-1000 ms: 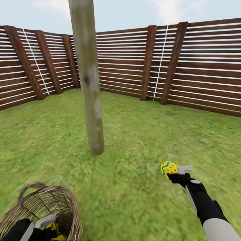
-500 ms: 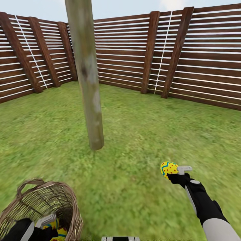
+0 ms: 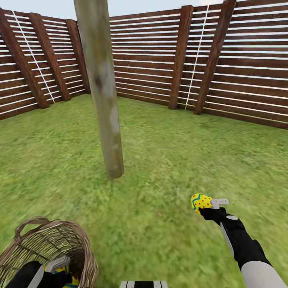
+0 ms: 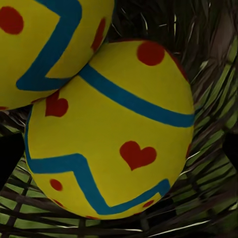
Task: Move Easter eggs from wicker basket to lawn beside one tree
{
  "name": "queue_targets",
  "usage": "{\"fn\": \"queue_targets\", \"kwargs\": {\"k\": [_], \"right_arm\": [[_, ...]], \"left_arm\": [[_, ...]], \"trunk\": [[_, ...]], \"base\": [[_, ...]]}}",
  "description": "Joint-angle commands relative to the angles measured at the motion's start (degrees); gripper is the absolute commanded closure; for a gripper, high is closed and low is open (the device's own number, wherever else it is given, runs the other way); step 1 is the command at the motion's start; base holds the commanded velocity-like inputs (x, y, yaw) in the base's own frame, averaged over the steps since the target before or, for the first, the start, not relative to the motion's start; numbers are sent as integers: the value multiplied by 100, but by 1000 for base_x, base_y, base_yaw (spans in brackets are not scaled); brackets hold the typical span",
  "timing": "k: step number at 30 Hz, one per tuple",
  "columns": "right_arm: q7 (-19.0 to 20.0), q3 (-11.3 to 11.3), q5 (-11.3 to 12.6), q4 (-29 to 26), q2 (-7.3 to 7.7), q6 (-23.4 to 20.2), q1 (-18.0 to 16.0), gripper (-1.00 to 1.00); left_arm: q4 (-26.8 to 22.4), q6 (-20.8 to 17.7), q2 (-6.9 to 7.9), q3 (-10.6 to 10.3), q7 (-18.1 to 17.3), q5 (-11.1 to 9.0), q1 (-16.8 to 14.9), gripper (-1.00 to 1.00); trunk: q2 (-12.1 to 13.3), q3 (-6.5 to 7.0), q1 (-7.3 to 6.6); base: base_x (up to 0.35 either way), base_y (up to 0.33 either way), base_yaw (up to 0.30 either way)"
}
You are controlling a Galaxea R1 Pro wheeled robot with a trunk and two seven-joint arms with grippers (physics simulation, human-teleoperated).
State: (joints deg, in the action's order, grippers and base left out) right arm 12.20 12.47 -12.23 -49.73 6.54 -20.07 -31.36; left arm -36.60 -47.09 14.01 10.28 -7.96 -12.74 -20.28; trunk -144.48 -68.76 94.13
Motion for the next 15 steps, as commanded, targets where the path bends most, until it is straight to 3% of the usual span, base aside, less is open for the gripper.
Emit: {"fn": "queue_targets", "kwargs": {"k": [1,15], "right_arm": [[52,19,-60,-10,-11,-24,-3,100],[51,19,-60,-10,-12,-24,-2,100]], "left_arm": [[-5,-28,1,18,-28,17,-2,-100],[-5,-25,-7,18,-24,17,-2,-100]], "trunk": [[-4,-28,1],[-22,-338,37]], "base": [[0,0,0],[0,0,0]]}}
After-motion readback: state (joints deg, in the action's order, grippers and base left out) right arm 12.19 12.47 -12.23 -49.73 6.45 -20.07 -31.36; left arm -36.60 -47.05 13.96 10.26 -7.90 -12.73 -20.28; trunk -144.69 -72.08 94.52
